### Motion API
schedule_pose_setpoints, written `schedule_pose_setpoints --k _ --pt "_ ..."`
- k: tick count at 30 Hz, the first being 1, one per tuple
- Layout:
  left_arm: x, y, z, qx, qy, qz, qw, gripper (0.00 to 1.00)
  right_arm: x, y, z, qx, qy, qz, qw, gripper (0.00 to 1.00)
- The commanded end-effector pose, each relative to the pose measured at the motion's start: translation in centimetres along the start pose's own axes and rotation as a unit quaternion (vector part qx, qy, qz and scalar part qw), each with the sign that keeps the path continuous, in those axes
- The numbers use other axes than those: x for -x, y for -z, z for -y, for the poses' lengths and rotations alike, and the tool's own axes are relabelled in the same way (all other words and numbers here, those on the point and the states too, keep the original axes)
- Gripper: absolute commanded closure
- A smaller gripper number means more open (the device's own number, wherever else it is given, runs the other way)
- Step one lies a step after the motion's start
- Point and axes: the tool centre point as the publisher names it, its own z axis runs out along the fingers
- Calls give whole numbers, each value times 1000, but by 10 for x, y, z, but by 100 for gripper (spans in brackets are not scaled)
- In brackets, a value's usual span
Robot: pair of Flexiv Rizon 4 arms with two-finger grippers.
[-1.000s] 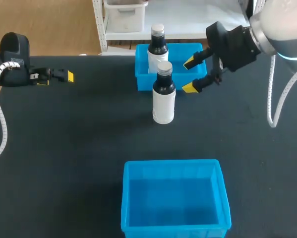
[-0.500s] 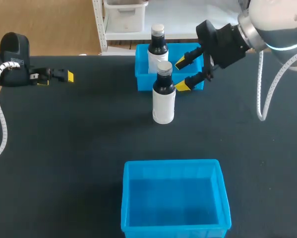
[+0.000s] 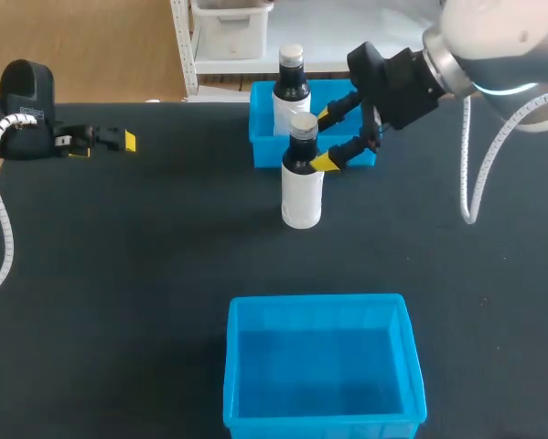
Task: Pick up the bottle, and place it in the far bin if it is heavy, or in the near bin if it is light.
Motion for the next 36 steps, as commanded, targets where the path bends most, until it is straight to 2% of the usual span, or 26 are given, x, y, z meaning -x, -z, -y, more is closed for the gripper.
schedule_pose_setpoints --k 1,36 --pt "0 0 0 0 0 0 1000 0 3 -6 7 5 0 0 1000 0" --pt "0 0 0 0 0 0 1000 0 6 -28 8 27 -16 7 999 0"
